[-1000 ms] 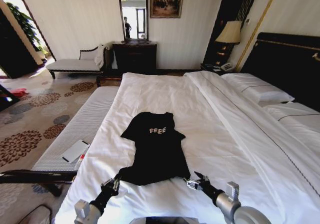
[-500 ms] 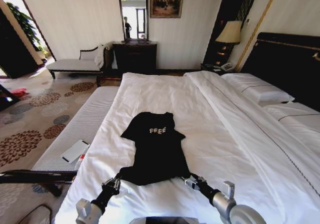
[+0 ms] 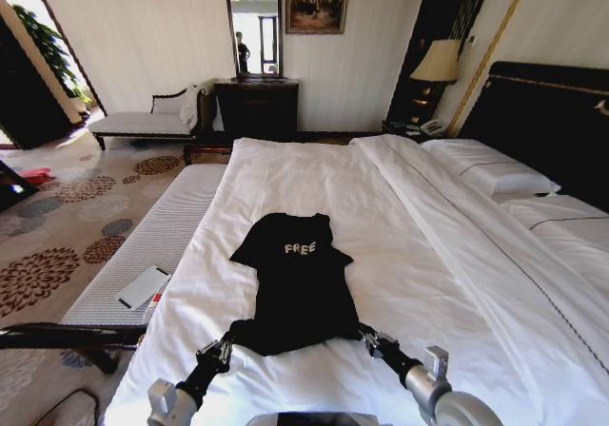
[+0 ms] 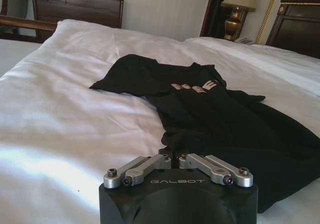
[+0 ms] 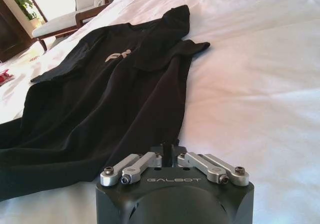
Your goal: Fold the clothes on the bed.
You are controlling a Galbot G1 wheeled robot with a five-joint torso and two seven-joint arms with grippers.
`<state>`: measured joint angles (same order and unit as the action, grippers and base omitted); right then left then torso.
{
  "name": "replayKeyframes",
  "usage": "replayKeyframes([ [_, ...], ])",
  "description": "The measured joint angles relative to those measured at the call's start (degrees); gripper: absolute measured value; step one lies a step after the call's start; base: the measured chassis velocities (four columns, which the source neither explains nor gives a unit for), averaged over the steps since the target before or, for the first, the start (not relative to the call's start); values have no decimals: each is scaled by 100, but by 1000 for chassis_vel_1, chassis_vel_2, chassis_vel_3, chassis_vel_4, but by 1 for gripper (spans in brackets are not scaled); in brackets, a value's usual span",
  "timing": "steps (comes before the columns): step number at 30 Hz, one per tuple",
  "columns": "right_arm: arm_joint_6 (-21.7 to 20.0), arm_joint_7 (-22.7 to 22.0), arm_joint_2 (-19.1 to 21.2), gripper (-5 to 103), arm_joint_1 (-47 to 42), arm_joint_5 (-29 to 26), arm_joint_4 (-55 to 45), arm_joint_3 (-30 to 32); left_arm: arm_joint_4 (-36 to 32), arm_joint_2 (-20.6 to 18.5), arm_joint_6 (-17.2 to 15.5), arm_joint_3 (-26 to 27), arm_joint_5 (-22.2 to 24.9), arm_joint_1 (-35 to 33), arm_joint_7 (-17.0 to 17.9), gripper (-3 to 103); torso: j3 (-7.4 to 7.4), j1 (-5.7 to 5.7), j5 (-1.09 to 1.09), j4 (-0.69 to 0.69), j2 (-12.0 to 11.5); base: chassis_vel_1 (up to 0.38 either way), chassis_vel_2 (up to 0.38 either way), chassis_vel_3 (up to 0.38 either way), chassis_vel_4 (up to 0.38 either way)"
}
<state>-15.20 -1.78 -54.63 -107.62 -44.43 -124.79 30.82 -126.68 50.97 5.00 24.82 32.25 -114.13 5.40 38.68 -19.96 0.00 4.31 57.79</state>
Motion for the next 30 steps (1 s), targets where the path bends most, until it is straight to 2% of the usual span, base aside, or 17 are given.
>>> replayKeyframes([
  [5, -65, -27, 7, 1, 4, 38, -20, 14, -1, 24, -8, -69, -2, 35, 42, 2, 0, 0, 0, 0, 0, 10, -8, -9, 7],
  [13, -24, -70, -41, 0, -36, 251, -14, -4, -15, 36, -13, -101, -33, 25, 62, 2, 0, 0, 1, 0, 0, 98, -99, -88, 100],
  [19, 104, 16, -83, -2, -49, 48, -41, 26, -18, 35, -11, -99, -24, 22, 62, 2, -3, 5, 1, 1, 3, 94, -87, -98, 83],
  [22, 241, 191, -111, 14, -9, -3, -31, 43, -12, 38, 0, -85, -10, 27, 62, 2, -1, 3, 1, 0, 2, 7, -17, -18, 16],
  [25, 293, 293, -121, 20, 66, 5, 19, 21, -5, 48, 3, -75, -1, 32, 62, 2, 1, -2, 0, -1, 0, 0, 0, 0, 0],
  [28, 300, 370, -153, 36, 260, -66, 122, -71, 0, 77, 5, -33, 30, 37, 65, 2, 2, -4, -1, -1, -1, 0, 0, 0, 0],
  [29, 300, 370, -153, 36, 260, -66, 122, -71, 0, 77, 5, -33, 30, 37, 65, 2, 2, -4, -1, -1, -1, 0, 0, 0, 0],
  [30, 278, 373, -165, 41, 307, -97, 156, -107, -5, 83, 5, -16, 38, 33, 67, 2, 1, -3, -1, -1, -1, 0, 0, 0, 0],
])
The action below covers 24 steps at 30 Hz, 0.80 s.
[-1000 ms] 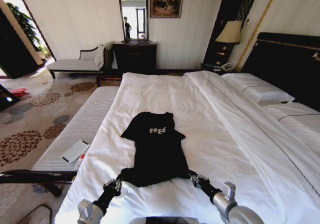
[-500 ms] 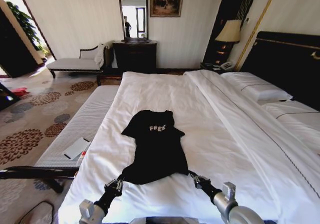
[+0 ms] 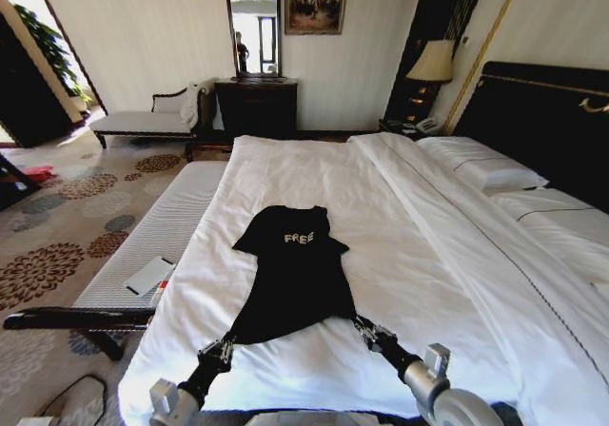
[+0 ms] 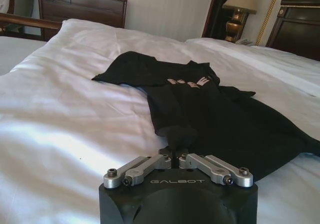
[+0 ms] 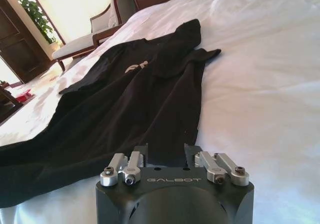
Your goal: Fold the clothes on the bed.
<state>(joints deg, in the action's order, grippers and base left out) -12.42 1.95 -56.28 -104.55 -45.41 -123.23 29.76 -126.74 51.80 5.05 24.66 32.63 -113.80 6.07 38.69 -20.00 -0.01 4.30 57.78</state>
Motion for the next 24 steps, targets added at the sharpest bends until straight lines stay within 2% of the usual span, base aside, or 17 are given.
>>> replayKeyframes([
  [3, -50, 72, -28, 51, 21, 63, 101, -83, -41, 17, 0, 53, 28, -31, 5, 2, -1, 3, 1, 0, 1, 0, 0, 0, 0],
  [4, -50, 72, -28, 51, 21, 63, 101, -83, -41, 17, 0, 53, 28, -31, 5, 2, -1, 3, 1, 0, 1, 0, 0, 0, 0],
  [8, -48, 185, -50, 74, -37, 185, 140, -110, -58, 40, -16, 85, 55, -27, 8, 2, -2, 4, 2, 1, 1, 0, 0, 0, 0],
  [10, -53, 185, -60, 74, -25, 199, 139, -115, -58, 43, -21, 84, 55, -20, 11, 2, -2, 4, 2, 2, 1, 0, 0, 0, 0],
  [13, -128, 101, -108, 89, 100, 178, 164, -153, -78, 75, -48, 51, 56, -13, 22, 2, -1, 4, 0, 1, 1, 0, 0, 0, 0],
  [14, -128, 101, -108, 89, 100, 178, 164, -153, -78, 75, -48, 51, 56, -13, 22, 2, -1, 4, 0, 1, 1, 0, 0, 0, 0],
  [16, -152, 68, -110, 98, 164, 177, 257, -179, -99, 91, -61, 41, 56, -20, 28, 2, -1, 4, 1, 0, 1, 0, 0, 0, 0],
  [24, -231, 43, -101, 100, 395, 114, 483, -243, -150, 83, -94, 39, 62, -12, 43, 2, -1, 4, 1, 1, 1, 0, 0, 0, 0],
])
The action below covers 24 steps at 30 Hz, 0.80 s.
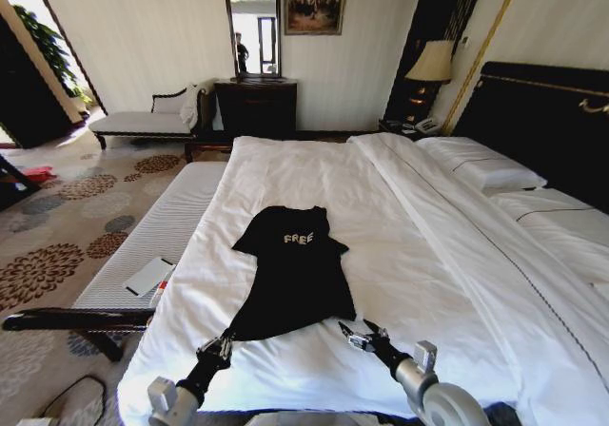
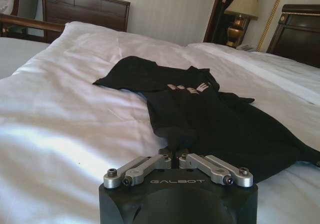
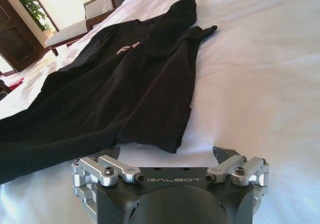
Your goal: Fold the clothes on the bed.
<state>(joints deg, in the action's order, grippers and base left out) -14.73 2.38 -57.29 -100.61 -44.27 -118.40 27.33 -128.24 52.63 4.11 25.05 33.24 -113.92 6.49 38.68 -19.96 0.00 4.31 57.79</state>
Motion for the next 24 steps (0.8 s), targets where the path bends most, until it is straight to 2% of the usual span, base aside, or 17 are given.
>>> replayKeyframes([
  [2, -1, 4, 3, 103, 83, 8, 28, -40, -9, 1, -7, 3, 9, 10, 7, 2, 0, 0, 0, 0, 0, 0, 0, 0, 0],
  [4, -4, 5, 13, 98, 167, 13, 56, -86, -17, 8, -14, 7, 12, 11, 15, 2, 0, 0, 0, -1, 0, 0, 0, 0, 0],
  [6, -4, 5, 16, 98, 185, 13, 66, -97, -19, 9, -15, 9, 13, 11, 15, 2, 0, 0, 0, -1, 0, 0, 0, 0, 0],
  [7, -5, 3, 23, 88, 212, 12, 84, -113, -22, 12, -16, 17, 16, 6, 16, 2, 0, 0, 0, 0, 0, 0, 0, 0, 0],
  [10, -6, 0, 37, 83, 229, 14, 106, -136, -24, 20, -22, 43, 17, -19, 17, 2, 0, 0, 0, 0, 0, 0, 0, 0, 0],
  [12, -6, -1, 49, 71, 218, 10, 105, -138, -29, 20, -26, 58, 18, -62, 17, 2, 0, 0, 0, 0, 0, 0, 0, 0, 0],
  [13, -6, -1, 49, 71, 218, 10, 105, -138, -29, 20, -26, 58, 18, -62, 17, 2, 0, 0, 0, 0, 0, 0, 0, 0, 0],
  [17, -5, -1, 49, 50, 210, -74, 63, -99, -19, 14, -27, 66, -2, -65, 12, 2, 0, 0, 0, 0, 0, 0, 0, 0, 0],
  [19, -5, -3, 48, 50, 209, -92, 47, -96, -12, 14, -27, 90, -3, -52, 9, 2, 0, 0, 0, 0, 0, 0, 0, 0, 0],
  [22, -12, -35, 50, 33, 193, -127, -31, -87, -10, 15, -43, 217, 85, -16, 2, 2, 0, 0, 0, 0, 0, 0, 0, 0, 0],
  [23, -12, -35, 50, 33, 193, -127, -31, -87, -10, 15, -43, 217, 85, -16, 2, 2, 0, 0, 0, 0, 0, 0, 0, 0, 0],
  [24, -25, -60, 50, 28, 182, -151, -72, -83, -15, 17, -56, 269, 130, -12, -3, 2, 0, 0, 0, 0, 0, 0, 0, 0, 0],
])
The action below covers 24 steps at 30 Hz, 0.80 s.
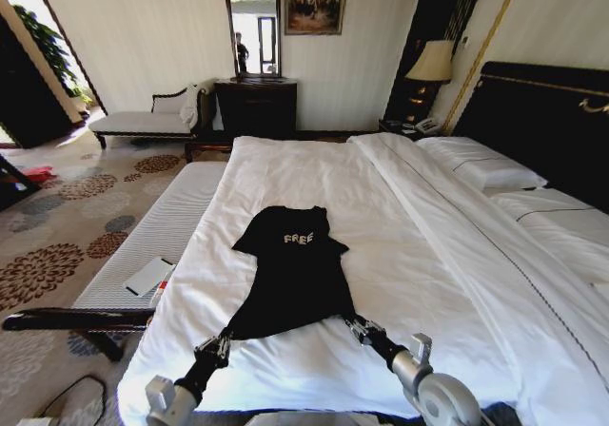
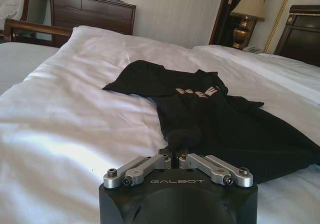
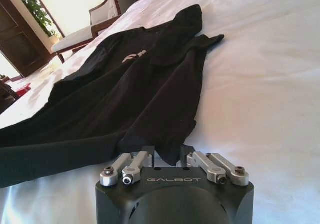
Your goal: Fold the clothes on the bed.
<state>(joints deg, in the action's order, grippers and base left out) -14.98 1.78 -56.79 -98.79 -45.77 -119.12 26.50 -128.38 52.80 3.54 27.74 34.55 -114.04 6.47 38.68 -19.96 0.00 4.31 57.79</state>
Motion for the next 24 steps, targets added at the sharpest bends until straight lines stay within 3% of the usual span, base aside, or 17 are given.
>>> replayKeyframes([
  [2, -15, -35, 2, 17, -31, -27, -76, 6, -8, 5, -22, 77, 62, 0, -16, 2, 0, 0, 0, 0, 0, 0, 0, 0, 0],
  [8, -64, -102, 51, 1, -146, -120, -254, 52, -31, 31, -30, 139, 105, -31, -48, 2, 0, 0, 0, 0, 0, 0, 0, 0, 0],
  [16, -471, -434, 364, 0, -734, -561, -1033, 552, -12, 75, 23, 145, 86, -63, -120, 2, 0, 0, 0, 1, 0, 0, 0, 0, 0],
  [24, -1412, -997, 911, 0, -1108, -1209, -1815, 1105, 54, 180, 88, 97, 7, -75, -188, 2, 0, 0, 0, 0, 1, 0, 0, 0, 0],
])
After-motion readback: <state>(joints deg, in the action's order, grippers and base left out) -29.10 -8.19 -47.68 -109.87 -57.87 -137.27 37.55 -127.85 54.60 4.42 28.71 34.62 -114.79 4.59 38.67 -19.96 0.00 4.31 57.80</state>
